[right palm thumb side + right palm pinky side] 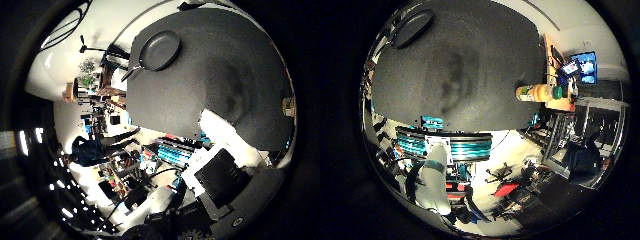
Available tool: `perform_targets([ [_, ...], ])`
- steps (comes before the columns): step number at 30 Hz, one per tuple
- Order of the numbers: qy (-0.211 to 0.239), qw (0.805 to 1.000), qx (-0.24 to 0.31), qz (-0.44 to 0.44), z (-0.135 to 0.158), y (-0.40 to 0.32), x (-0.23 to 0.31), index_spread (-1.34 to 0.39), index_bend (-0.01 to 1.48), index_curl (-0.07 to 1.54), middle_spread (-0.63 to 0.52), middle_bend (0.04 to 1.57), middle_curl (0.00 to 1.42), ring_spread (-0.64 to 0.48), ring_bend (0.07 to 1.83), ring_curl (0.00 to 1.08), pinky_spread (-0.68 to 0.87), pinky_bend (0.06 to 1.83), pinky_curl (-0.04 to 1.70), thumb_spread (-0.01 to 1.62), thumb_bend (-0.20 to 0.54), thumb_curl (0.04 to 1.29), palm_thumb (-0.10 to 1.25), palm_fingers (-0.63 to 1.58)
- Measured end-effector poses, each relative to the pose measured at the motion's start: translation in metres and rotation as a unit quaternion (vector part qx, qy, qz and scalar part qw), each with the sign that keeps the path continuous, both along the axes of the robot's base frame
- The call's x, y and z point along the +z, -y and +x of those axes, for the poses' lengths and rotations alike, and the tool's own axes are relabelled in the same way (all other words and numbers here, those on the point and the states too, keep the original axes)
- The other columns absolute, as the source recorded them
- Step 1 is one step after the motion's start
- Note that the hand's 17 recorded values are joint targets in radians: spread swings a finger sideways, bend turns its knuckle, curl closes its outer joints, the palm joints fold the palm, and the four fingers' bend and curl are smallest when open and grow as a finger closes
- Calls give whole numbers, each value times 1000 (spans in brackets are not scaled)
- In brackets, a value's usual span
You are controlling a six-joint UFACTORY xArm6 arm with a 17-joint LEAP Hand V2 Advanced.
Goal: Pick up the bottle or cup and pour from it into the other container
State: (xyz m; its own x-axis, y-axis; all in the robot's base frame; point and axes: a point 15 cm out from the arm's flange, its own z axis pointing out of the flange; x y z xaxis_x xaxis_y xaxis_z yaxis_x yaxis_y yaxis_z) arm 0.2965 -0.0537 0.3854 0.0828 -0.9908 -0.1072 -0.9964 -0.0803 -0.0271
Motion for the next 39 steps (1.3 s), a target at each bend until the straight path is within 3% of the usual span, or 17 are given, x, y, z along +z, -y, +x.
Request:
perform_targets([
  [12, 0, 1000, 6, -11, -3, 5, 2, -406, 197, 385, -25, 193, 317, 174, 183, 170, 413, 508, 40, 1030, -21, 415, 978, 252],
  [18, 23, 1000, -17, -6, 0, 20, 14, -387, 175, 361, -26, 200, 327, 176, 197, 186, 417, 538, 37, 1096, -38, 366, 752, 301],
  [25, 89, 992, -68, 50, 3, 63, 42, -345, 159, 315, -9, 200, 333, 185, 260, 217, 432, 636, 24, 1125, -28, 319, 552, 350],
  [30, 146, 979, -103, 99, 6, 92, 60, -332, 149, 283, 33, 202, 332, 189, 334, 235, 443, 739, 12, 1104, -29, 304, 494, 327],
  [39, 203, 954, -171, 138, 3, 166, 82, -297, 156, 268, 81, 236, 342, 188, 417, 244, 443, 839, -6, 1073, -24, 291, 466, 272],
])
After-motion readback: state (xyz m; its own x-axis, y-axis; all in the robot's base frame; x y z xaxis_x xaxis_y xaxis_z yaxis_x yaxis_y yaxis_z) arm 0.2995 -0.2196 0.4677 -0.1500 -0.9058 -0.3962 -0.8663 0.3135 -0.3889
